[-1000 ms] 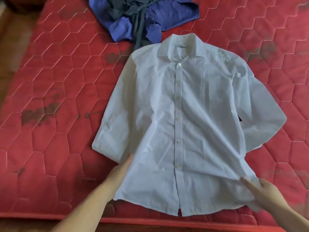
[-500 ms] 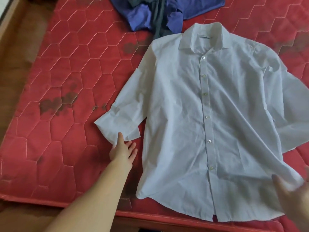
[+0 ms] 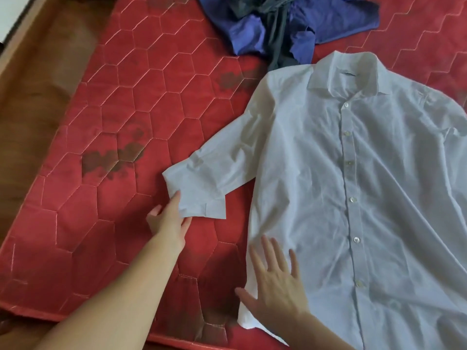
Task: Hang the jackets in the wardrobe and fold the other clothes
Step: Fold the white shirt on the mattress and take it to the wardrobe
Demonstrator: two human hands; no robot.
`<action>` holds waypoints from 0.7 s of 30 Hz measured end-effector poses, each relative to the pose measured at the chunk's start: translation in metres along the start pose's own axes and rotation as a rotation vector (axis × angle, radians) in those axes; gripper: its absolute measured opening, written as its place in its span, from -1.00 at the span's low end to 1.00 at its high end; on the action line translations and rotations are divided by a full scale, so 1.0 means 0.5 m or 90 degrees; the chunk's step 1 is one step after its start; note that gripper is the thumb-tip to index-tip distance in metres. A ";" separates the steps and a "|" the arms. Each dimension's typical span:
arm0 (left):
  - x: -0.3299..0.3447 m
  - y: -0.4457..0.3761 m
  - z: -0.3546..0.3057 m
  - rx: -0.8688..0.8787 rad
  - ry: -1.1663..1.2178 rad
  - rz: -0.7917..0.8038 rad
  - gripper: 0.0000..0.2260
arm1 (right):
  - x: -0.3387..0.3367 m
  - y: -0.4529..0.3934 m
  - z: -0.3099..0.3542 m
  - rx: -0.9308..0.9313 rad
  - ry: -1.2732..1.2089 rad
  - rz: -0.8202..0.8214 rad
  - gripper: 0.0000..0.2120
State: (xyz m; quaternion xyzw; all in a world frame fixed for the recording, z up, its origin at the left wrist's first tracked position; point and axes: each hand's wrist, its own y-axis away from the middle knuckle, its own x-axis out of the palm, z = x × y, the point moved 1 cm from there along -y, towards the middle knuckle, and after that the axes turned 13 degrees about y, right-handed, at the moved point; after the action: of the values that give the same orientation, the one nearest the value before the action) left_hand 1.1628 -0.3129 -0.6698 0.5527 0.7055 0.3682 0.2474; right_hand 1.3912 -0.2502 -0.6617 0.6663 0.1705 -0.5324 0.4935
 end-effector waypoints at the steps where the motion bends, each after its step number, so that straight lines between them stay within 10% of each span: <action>1: 0.007 -0.009 -0.005 -0.004 -0.020 0.005 -0.50 | 0.006 -0.012 0.009 0.038 0.020 -0.007 -0.22; 11: 0.028 -0.058 -0.155 0.091 -0.013 0.103 -0.87 | -0.066 -0.127 0.050 0.143 -0.026 0.118 -0.80; 16: 0.029 -0.052 -0.214 0.146 0.021 0.123 -0.89 | -0.087 -0.136 0.116 0.044 -0.166 -0.047 -0.78; 21: 0.034 -0.018 -0.230 0.332 -0.117 0.168 -0.90 | -0.082 -0.139 0.133 0.033 -0.104 0.124 -0.68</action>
State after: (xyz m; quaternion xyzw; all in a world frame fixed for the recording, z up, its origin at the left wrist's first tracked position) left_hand 1.0661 -0.3260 -0.6063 0.7156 0.6728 0.1522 0.1101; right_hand 1.2877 -0.2623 -0.6551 0.6467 0.0505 -0.5383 0.5379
